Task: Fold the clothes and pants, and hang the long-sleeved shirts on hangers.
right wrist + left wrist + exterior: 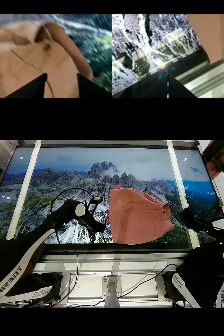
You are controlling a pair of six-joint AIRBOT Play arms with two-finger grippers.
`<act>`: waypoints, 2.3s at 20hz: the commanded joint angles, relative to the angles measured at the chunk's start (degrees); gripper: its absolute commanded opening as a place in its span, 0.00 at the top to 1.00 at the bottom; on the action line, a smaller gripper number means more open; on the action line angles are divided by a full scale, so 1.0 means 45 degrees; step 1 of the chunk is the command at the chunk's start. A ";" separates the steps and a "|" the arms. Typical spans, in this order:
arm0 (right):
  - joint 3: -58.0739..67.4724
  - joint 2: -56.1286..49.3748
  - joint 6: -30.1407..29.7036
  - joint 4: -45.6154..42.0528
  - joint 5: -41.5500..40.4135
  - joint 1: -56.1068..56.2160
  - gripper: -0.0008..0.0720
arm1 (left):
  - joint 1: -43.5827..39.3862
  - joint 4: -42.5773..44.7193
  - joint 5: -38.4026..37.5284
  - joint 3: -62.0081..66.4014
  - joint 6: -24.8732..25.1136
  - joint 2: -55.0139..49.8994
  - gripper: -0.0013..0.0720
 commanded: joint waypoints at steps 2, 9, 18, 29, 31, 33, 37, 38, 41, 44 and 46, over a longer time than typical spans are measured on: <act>0.0219 -0.1797 -0.1457 -0.0763 0.4473 -0.0593 0.36 | -0.0010 -0.0296 0.0272 -0.0005 0.0049 -0.0005 0.96; 0.0296 -0.3104 -0.0821 -0.0763 0.2497 -0.0593 0.36 | -0.0010 -0.0296 0.0262 -0.0005 0.0049 -0.0005 0.96; 0.2812 -0.3895 -0.0772 -0.0355 0.4503 -0.0593 0.24 | -0.0010 -0.0291 0.0272 -0.0005 0.0049 -0.0010 0.96; 0.3619 -0.6489 -0.0379 -0.2346 0.4838 -0.0593 0.24 | -0.0010 -0.0238 0.0272 -0.0005 0.0049 -0.0015 0.96; 0.3619 -0.6489 -0.0379 -0.2331 0.4401 -0.0593 0.24 | -0.0010 -0.0243 0.0272 -0.0005 0.0049 -0.0019 0.96; 0.3619 -0.6509 -0.0379 -0.2229 0.4303 -0.0593 0.24 | -0.0010 -0.0243 0.0272 -0.0005 0.0049 -0.0034 0.96; 0.3619 -0.6829 -0.1049 -0.1797 0.4299 -0.0607 0.40 | -0.0010 -0.0253 0.0262 -0.0010 0.0044 -0.0253 0.96; 0.3619 -0.6960 -0.1404 -0.1307 0.4289 -0.0607 0.40 | -0.0010 -0.0257 0.0248 -0.0010 0.0044 -0.0301 0.96; 0.3619 -0.7412 -0.2025 0.0063 0.4342 -0.0607 0.40 | -0.0010 -0.0253 0.0194 -0.0019 0.0044 -0.0325 0.96; 0.3619 -0.7645 -0.2084 0.0316 0.4143 -0.0607 0.45 | -0.0010 -0.0253 0.0126 -0.0019 0.0044 -0.0330 0.96; 0.3623 -0.7640 -0.2127 0.0330 0.3458 -0.0607 0.70 | -0.0010 -0.0248 0.0131 -0.0019 0.0044 -0.0330 0.96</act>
